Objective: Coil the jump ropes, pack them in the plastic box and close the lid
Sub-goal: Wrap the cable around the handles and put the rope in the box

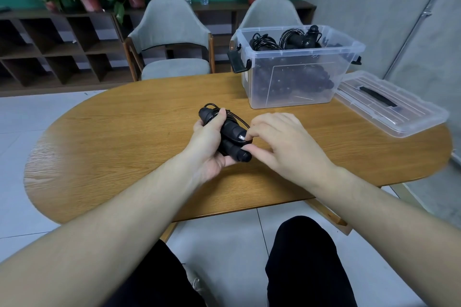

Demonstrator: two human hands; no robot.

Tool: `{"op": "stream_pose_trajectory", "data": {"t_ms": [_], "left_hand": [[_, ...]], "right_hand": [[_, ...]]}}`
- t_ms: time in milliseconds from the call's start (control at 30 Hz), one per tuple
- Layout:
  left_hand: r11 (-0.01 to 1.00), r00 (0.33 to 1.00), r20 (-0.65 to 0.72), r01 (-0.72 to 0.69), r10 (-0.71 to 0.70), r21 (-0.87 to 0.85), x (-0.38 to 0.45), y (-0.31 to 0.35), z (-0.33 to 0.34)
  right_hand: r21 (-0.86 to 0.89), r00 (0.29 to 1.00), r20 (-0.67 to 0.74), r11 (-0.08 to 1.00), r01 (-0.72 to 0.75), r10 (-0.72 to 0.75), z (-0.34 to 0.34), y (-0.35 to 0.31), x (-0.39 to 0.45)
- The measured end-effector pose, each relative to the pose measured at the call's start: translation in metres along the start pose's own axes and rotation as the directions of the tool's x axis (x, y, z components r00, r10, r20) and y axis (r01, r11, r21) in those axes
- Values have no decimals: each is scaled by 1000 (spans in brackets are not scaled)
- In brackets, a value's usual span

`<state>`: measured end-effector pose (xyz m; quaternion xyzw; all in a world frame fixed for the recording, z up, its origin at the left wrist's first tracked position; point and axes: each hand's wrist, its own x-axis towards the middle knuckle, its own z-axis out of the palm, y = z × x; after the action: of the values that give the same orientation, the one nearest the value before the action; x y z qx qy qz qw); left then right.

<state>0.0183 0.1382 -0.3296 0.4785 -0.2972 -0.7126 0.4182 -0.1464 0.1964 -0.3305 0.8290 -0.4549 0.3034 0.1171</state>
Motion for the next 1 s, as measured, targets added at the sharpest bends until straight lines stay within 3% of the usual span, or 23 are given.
{"op": "stream_pose_trajectory", "data": {"t_ms": [300, 467, 633, 700, 767, 833, 933, 1000], "left_hand": [[999, 989, 140, 48, -45, -20, -12, 2, 8], [993, 979, 202, 63, -43, -96, -13, 7, 9], [996, 971, 236, 61, -45, -64, -17, 16, 8], [995, 964, 265, 58, -36, -77, -18, 20, 9], [998, 959, 283, 32, -16, -51, -19, 24, 12], [1000, 958, 285, -10, 12, -8, -18, 30, 16], [998, 955, 295, -39, 25, 41, -17, 43, 25], [994, 955, 293, -68, 40, 87, -15, 51, 33]], "right_hand": [[32, 997, -67, 999, 32, -29, -3, 13, -11], [225, 995, -80, 973, -48, 68, -1, 14, -19], [352, 988, -57, 929, -116, 145, -1, 11, -23], [515, 964, -25, 830, -215, 265, -1, 8, -23], [685, 912, 28, 657, -316, 409, -2, 3, -21], [756, 858, 50, 542, -367, 511, -4, 3, -17], [738, 805, 101, 498, -454, 584, -9, 13, -11], [693, 808, 136, 528, -491, 573, -14, 23, -6]]}}
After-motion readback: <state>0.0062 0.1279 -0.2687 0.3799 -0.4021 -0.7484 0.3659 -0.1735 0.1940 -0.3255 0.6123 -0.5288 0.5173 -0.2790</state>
